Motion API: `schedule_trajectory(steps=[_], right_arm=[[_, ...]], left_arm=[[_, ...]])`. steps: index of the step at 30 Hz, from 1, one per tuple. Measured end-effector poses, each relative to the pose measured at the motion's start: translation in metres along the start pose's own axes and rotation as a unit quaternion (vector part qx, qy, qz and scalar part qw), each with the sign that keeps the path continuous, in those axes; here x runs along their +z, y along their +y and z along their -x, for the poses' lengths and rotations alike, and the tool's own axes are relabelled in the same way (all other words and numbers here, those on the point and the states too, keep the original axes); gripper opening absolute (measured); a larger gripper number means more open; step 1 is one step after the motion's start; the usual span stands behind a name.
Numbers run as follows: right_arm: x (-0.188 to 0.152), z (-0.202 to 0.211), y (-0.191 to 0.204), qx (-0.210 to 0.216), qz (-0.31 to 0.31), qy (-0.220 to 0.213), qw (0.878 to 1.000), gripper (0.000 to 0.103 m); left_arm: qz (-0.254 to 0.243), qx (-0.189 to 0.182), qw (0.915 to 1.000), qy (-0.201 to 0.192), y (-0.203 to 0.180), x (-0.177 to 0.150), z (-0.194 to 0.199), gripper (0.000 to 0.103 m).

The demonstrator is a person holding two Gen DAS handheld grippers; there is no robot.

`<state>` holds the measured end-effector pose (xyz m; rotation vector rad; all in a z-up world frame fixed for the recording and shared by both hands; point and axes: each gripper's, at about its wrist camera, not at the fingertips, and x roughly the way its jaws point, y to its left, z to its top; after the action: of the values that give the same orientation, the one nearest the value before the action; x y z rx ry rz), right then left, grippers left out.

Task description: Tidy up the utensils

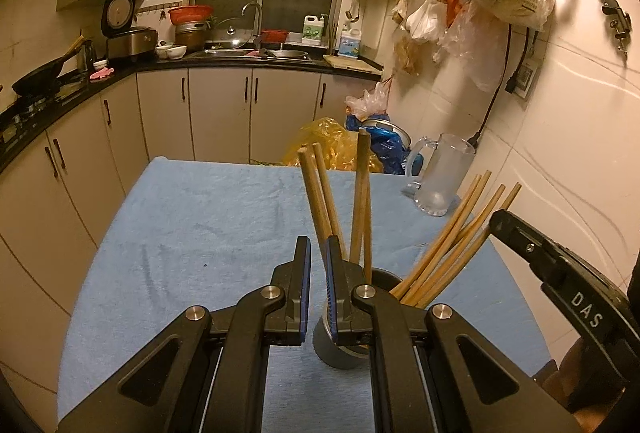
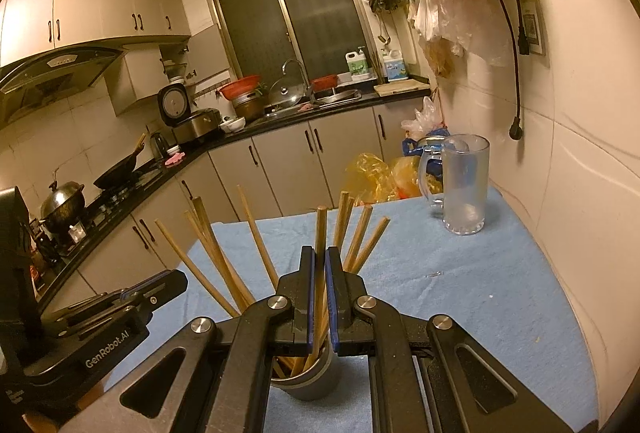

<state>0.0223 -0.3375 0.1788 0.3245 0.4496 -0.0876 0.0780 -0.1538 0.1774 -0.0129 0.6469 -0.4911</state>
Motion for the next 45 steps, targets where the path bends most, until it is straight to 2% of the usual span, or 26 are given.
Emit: schedule_trajectory(steps=[9, 15, 17, 21, 23, 27, 30, 34, 37, 45], right_arm=[[0.001, 0.007, 0.001, 0.003, 0.003, -0.006, 1.0, 0.007], [0.002, 0.009, 0.001, 0.003, 0.001, -0.007, 1.0, 0.014], [0.003, 0.01, 0.001, 0.002, -0.001, -0.008, 1.0, 0.023], [0.002, 0.016, 0.002, -0.004, -0.002, -0.014, 1.0, 0.028], [0.002, 0.018, 0.001, -0.006, -0.003, -0.016, 1.0, 0.035], [0.001, 0.022, -0.002, -0.013, -0.005, -0.02, 1.0, 0.042], [0.001, 0.025, -0.004, -0.019, -0.007, -0.024, 1.0, 0.052], [0.001, 0.029, -0.007, -0.034, -0.008, -0.032, 0.999, 0.078], [0.001, 0.031, -0.006, -0.046, -0.006, -0.036, 0.998, 0.089], [0.001, 0.029, -0.011, -0.066, -0.015, -0.026, 0.997, 0.1]], left_arm=[[0.001, 0.005, 0.9999, 0.014, 0.001, -0.003, -0.009, 0.007], [0.001, 0.012, 0.9998, 0.017, 0.002, -0.003, -0.014, 0.02], [0.001, 0.013, 0.9997, 0.018, 0.003, -0.003, -0.015, 0.021], [0.001, 0.017, 0.9997, 0.02, 0.004, -0.004, -0.016, 0.025], [0.001, 0.019, 0.9996, 0.019, 0.005, -0.005, -0.016, 0.028], [0.002, 0.023, 0.9995, 0.02, 0.005, -0.006, -0.016, 0.033], [0.002, 0.026, 0.9995, 0.02, 0.006, -0.007, -0.015, 0.04], [0.002, 0.034, 0.9992, 0.019, 0.007, -0.008, -0.014, 0.05], [0.003, 0.038, 0.9991, 0.018, 0.009, -0.009, -0.013, 0.055], [0.006, 0.049, 0.9987, 0.015, 0.01, -0.01, -0.012, 0.067]])
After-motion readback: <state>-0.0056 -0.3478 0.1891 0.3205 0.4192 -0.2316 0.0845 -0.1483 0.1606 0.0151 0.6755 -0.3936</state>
